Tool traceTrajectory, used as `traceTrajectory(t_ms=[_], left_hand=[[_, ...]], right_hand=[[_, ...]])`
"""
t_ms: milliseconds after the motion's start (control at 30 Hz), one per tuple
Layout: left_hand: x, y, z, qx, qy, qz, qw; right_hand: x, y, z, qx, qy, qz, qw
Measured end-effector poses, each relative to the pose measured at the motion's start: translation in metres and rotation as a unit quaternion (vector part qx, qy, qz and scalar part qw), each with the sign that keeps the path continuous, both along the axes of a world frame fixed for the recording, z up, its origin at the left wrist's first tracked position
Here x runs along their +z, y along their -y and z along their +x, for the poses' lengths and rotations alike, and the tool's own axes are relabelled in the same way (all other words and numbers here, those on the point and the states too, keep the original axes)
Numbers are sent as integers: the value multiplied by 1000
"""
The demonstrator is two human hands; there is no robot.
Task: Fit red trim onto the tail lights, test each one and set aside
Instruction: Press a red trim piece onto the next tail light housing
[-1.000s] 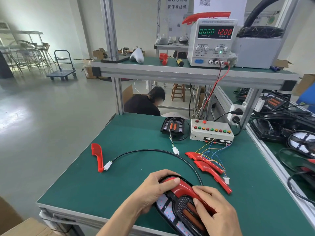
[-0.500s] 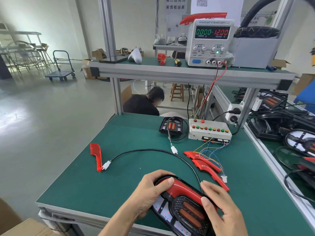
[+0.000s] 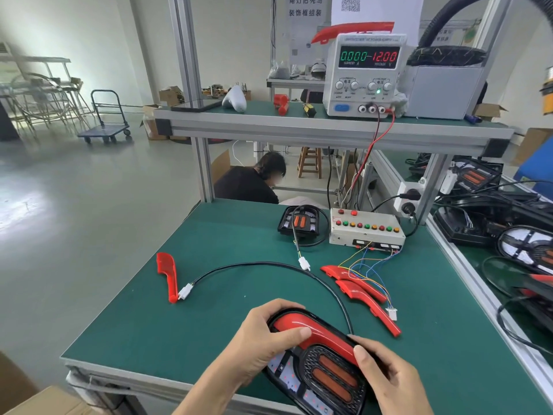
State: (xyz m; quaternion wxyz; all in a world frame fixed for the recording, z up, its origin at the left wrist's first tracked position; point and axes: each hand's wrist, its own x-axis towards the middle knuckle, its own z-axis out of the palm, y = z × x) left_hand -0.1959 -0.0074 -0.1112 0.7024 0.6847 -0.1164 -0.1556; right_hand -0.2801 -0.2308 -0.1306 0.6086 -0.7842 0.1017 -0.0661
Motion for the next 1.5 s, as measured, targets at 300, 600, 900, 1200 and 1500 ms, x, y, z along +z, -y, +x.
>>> traceTrajectory(t_ms=[300, 600, 900, 1200, 1500], left_hand=[[0, -1, -1, 4, -3, 2, 1000], [0, 2, -1, 18, 8, 12, 1000], [0, 4, -3, 38, 5, 9, 999], [2, 3, -1, 24, -27, 3, 999], [-1, 1, 2, 19, -63, -8, 998]], right_hand=[[5, 2, 2, -2, -12, -11, 1000], [6, 5, 6, 7, -34, 11, 999], [5, 4, 10, 1, -28, 6, 1000], [6, 1, 9, -3, -28, -15, 999], [9, 3, 8, 9, -41, -43, 998]])
